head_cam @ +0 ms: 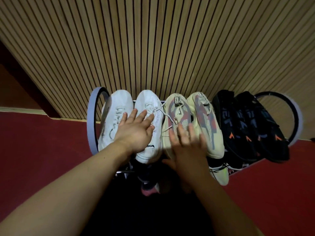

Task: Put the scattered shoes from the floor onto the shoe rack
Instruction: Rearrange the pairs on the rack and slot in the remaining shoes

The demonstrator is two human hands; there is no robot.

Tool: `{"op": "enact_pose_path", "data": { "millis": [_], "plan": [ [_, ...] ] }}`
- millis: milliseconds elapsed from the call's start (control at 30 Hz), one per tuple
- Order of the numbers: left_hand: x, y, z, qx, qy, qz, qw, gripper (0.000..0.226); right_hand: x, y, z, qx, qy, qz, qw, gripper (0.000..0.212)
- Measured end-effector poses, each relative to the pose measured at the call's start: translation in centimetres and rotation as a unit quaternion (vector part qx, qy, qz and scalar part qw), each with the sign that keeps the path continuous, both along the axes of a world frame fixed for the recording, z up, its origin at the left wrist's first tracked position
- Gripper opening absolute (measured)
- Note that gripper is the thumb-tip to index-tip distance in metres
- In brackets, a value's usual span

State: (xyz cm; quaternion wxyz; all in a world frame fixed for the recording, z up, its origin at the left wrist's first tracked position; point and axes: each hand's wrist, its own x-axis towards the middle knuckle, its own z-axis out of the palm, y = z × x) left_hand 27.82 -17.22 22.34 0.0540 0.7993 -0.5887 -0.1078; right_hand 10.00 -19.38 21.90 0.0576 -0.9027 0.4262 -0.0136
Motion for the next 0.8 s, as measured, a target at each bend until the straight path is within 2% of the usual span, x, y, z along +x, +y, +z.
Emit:
{"op": "enact_pose_path", "data": {
  "millis": [67,133,233,333,367,433,467,567,633,733,800],
  "plan": [
    [-0.1,0.0,0.1,0.009,-0.003,0.002,1.0,0.051,-0.8,0.4,-0.7,-0.024,-0.001,-0.053,0.998,0.081],
    [-0.2,0.0,0.1,0.016,-0.007,0.002,1.0,0.051,-0.9,0.5,-1.2,-0.041,0.024,-0.052,0.998,0.074],
    [-0.1,0.0,0.5,0.028,0.011,0.002,1.0,0.052,-0.4,0.0,-0.8,-0.027,0.06,0.0,0.998,0.062],
    [0.0,0.0,0.9,0.038,0.027,0.006,0.999,0.053,-0.5,-1.2,0.2,-0.032,0.031,0.067,0.997,0.048],
    [-0.1,0.0,0.9,0.039,0.026,0.007,0.999,0.053,-0.6,-1.5,0.6,-0.043,0.013,0.077,0.996,0.048],
    [-0.1,0.2,0.9,0.038,0.02,0.008,0.999,0.053,-0.7,-1.7,1.7,-0.056,-0.002,0.078,0.995,0.064],
    [0.0,0.2,0.9,0.037,0.017,0.007,0.999,0.053,-0.4,-1.6,2.2,-0.033,-0.006,0.073,0.997,0.071],
    [0.2,0.5,0.9,0.038,0.012,0.003,0.999,0.053,-0.9,-1.4,1.8,0.029,0.003,0.078,0.997,0.071],
    [0.2,0.5,0.7,0.04,0.009,0.004,0.999,0.053,-1.3,-1.3,2.2,0.027,-0.017,0.081,0.996,0.075],
    [0.0,0.4,0.4,0.042,-0.014,0.004,0.999,0.054,-1.7,-1.3,2.3,0.03,0.0,0.086,0.996,0.056],
    [-0.3,0.3,0.3,0.045,-0.031,0.006,0.998,0.054,-1.8,-0.6,1.5,0.015,0.042,0.092,0.995,0.064]
  ]
}}
